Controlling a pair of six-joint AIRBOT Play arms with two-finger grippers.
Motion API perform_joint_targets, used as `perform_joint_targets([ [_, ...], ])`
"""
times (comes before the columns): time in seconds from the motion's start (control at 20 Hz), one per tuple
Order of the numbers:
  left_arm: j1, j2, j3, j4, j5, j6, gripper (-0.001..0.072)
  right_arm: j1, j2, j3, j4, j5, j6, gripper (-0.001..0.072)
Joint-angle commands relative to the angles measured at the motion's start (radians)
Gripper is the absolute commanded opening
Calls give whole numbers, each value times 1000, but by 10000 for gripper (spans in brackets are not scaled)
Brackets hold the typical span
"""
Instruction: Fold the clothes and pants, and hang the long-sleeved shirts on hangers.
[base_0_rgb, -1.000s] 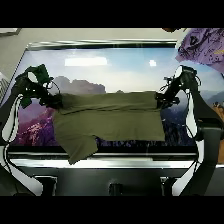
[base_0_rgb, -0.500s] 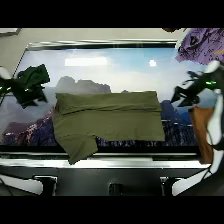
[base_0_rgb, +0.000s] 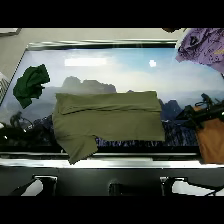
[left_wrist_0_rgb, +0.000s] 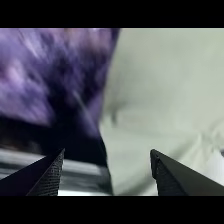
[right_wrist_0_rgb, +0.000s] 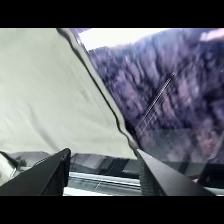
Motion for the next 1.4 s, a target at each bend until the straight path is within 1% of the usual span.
perform_joint_targets([
  [0.0,-3,85,-206,-131,42,10,610,-8,43,-100,34,-35,-20,472],
  [0.25,-124,84,-269,-154,100,14,599,-8,58,-100,84,-28,-24,472],
  [0.4,-200,84,-299,-171,171,3,599,-8,73,-100,93,-27,-24,472],
  [0.55,-239,72,-308,-210,225,0,598,-8,86,-100,93,-26,-24,472],
  [0.65,-257,44,-308,-218,251,-16,598,-8,89,-100,95,-25,-24,472],
  [0.75,-271,3,-308,-232,262,-12,588,-8,89,-100,104,-21,-24,472],
  [0.8,-270,-9,-308,-232,263,-11,407,-9,89,-100,107,-19,-24,473],
  [0.85,-269,-11,-308,-232,264,-11,133,-11,89,-100,106,-20,-24,473],
  [0.9,-269,-8,-306,-232,266,-12,21,-11,89,-100,85,-25,-24,473],
  [1.05,-269,-8,-304,-232,261,-11,19,-10,89,-103,3,-53,-12,472],
  [1.15,-269,-8,-304,-232,261,-11,19,-10,75,-130,2,-74,-23,473],
  [1.35,-269,-8,-304,-232,245,-11,19,-10,12,-252,2,-56,-63,473],
])
